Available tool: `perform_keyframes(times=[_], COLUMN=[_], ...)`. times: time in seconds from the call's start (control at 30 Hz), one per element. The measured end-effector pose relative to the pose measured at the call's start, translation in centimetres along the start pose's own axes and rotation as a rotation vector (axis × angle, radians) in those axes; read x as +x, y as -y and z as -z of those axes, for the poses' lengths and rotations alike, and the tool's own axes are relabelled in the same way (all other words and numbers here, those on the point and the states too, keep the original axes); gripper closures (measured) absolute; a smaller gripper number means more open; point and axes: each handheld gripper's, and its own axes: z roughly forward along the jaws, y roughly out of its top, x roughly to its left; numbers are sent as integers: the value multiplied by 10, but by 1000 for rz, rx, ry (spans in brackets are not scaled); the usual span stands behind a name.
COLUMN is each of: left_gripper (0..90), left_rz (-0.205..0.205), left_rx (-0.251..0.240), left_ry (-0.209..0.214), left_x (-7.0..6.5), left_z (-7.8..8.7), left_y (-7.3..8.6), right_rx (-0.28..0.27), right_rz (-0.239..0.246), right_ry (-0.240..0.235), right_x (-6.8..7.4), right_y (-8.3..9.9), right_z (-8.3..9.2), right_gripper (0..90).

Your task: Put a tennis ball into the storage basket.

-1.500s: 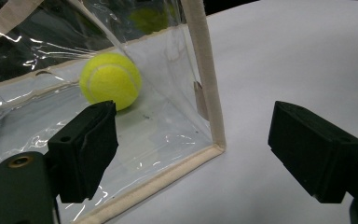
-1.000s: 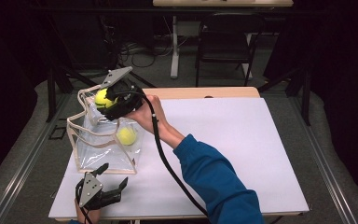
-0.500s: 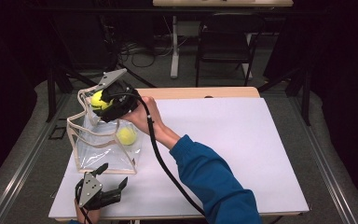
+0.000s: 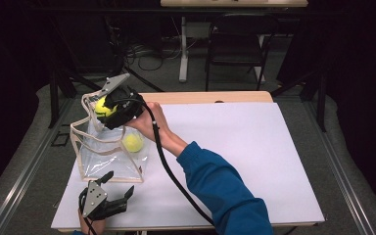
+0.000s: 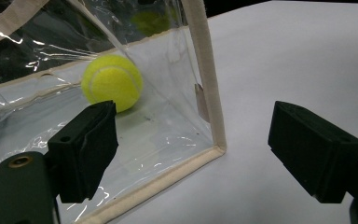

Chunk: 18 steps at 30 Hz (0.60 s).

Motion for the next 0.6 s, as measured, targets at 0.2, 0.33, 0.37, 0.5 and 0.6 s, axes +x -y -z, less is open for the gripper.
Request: perform_keyframes(times=[0.2,0.33,0.37,0.5,0.6], left_gripper=[159,159,159,159,159], left_rz=[-1,-1,-1,0,-1], left_rx=[2,2,2,2,1], left_ry=[0,-1,-1,-1,1], left_x=[0,0,0,0,0], left_z=[0,0,0,0,0], left_y=[0,0,0,0,0], right_rx=[14,19,21,25,31], right_rz=[0,-1,0,5,10], right_ry=[-2,-4,-3,-3,-7], right_x=[0,-1,-1,0,0], right_y=[1,1,1,0,0], right_z=[-3,-4,-4,-5,-6], right_gripper=[261,261,261,261,261])
